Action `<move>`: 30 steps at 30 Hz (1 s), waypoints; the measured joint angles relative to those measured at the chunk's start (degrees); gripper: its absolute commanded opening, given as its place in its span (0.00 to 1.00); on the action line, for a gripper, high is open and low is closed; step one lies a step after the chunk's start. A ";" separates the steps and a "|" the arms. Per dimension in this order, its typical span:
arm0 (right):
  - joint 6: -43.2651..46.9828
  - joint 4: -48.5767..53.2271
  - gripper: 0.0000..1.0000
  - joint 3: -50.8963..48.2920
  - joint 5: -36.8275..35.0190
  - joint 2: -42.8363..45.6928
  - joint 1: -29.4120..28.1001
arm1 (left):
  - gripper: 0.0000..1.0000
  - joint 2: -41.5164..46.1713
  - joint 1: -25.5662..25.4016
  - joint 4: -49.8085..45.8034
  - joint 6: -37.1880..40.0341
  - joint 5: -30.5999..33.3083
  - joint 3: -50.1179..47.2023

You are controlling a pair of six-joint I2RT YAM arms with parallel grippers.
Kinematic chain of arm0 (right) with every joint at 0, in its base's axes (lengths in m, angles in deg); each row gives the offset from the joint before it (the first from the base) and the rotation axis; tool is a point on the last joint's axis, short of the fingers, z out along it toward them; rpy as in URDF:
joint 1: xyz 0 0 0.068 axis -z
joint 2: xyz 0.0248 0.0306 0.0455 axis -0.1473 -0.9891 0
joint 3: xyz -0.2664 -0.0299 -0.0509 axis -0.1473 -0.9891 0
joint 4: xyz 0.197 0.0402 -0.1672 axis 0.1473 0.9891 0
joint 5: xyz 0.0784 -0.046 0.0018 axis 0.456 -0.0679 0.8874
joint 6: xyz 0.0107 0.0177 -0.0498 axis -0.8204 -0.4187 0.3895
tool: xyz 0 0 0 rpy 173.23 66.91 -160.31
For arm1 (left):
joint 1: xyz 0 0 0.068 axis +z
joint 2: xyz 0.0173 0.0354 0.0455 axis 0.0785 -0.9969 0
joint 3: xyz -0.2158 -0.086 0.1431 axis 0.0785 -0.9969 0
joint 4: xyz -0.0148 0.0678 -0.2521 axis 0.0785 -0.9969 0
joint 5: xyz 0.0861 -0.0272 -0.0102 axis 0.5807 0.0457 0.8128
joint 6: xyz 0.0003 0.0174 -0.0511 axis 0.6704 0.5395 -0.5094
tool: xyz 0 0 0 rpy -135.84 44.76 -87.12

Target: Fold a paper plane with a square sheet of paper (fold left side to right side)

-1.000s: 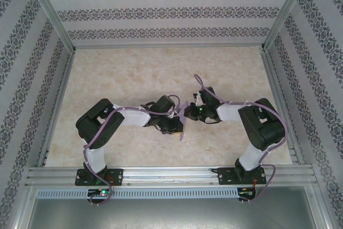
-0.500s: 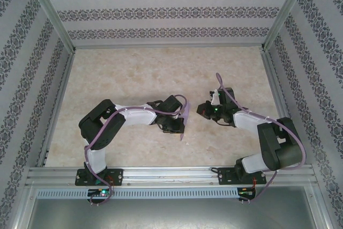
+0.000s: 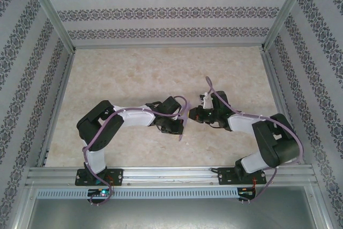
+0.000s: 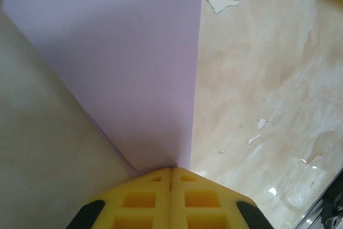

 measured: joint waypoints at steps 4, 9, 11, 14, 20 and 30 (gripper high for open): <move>-0.66 -1.90 0.00 0.33 0.20 -3.91 -1.40 | 0.03 0.00 0.00 0.00 0.15 0.17 0.00; -1.07 -4.09 0.00 1.81 0.20 -7.48 -2.60 | 0.02 0.13 -0.59 -0.17 0.22 1.53 0.04; -1.07 -4.72 0.00 2.36 0.17 -8.39 -2.73 | 0.02 0.22 -0.81 -0.55 0.37 2.27 0.20; -1.07 -5.46 0.00 3.21 0.04 -9.94 -2.99 | 0.01 0.22 -1.14 -1.01 0.39 3.23 0.46; -0.85 -5.64 0.00 4.15 -0.79 -12.66 -2.99 | 0.01 0.22 -1.40 -1.22 0.39 4.00 0.46; 0.46 -4.44 0.00 5.22 0.42 -13.46 -2.05 | 0.00 0.22 -1.51 -1.46 0.39 4.48 0.44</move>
